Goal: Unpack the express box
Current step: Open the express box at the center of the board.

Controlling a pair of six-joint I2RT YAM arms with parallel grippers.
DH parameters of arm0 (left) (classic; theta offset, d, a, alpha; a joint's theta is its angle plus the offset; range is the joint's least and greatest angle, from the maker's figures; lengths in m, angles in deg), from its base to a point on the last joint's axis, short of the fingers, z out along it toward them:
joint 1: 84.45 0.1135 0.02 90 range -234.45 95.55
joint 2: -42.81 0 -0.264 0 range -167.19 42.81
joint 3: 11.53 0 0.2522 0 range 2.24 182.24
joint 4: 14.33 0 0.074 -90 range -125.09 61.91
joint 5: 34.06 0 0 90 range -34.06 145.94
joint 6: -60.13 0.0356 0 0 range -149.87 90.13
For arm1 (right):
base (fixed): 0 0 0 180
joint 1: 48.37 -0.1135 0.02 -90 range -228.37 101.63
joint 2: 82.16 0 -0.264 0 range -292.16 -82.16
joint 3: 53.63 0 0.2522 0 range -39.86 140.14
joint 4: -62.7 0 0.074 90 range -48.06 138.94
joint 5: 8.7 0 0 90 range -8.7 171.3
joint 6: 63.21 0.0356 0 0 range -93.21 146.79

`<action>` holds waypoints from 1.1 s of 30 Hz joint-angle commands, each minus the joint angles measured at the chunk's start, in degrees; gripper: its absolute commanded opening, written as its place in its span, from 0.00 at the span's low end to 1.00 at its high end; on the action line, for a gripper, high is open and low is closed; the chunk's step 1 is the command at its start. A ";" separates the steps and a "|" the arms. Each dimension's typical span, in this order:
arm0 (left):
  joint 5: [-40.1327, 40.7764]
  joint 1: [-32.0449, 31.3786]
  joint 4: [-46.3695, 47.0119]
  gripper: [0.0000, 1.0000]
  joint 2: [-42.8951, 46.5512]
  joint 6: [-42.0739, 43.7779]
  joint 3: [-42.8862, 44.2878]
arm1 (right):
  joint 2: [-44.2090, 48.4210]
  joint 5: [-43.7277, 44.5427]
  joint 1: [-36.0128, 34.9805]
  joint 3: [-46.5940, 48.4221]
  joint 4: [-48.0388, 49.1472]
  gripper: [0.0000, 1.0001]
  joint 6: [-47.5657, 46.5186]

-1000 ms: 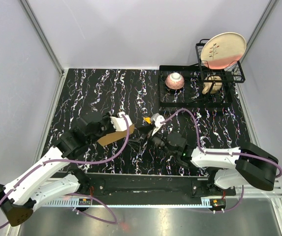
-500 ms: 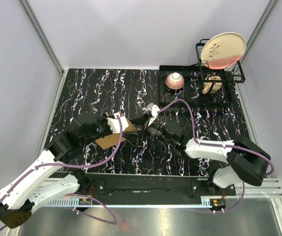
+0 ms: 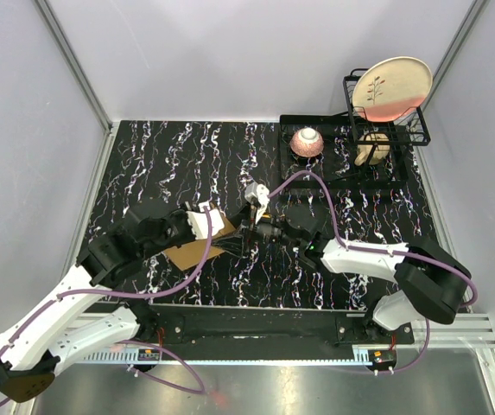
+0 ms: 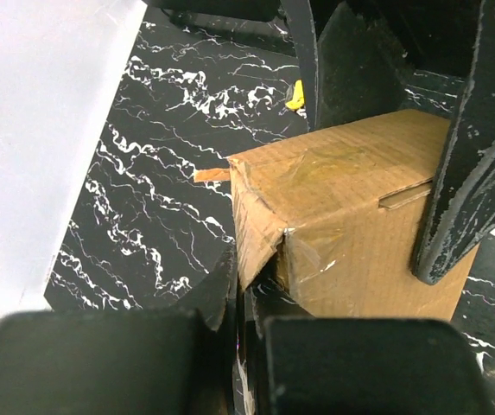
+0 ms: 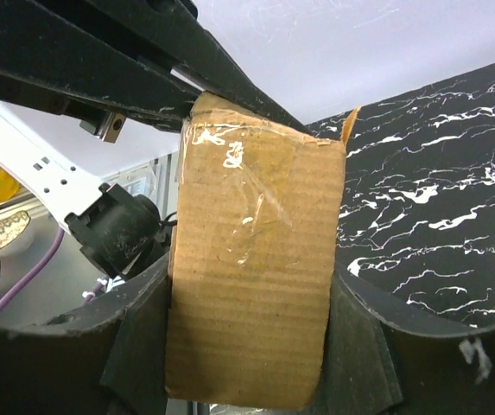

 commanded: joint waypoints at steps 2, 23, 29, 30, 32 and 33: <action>-1.20 0.15 2.93 0.00 0.33 -0.32 4.50 | 2.18 -6.73 -0.28 1.74 -3.49 0.44 -2.56; -8.39 3.40 -2.67 0.00 -0.46 0.81 9.32 | 10.26 2.04 -9.85 -0.71 -20.36 0.34 -21.08; -21.05 3.40 -14.90 0.00 -2.22 5.39 13.55 | 13.25 9.94 -10.12 -3.96 -26.96 0.43 -29.35; -22.89 3.40 -16.04 0.00 -2.57 5.48 14.07 | 13.43 13.09 -10.12 -4.58 -27.05 0.46 -29.97; -24.30 3.40 -18.86 0.00 -3.71 5.04 16.01 | 13.26 16.89 -10.03 -5.72 -26.88 0.63 -30.94; -25.18 3.40 -19.47 0.00 -3.98 4.78 16.62 | 12.99 20.99 -10.03 -5.64 -26.79 0.66 -30.95</action>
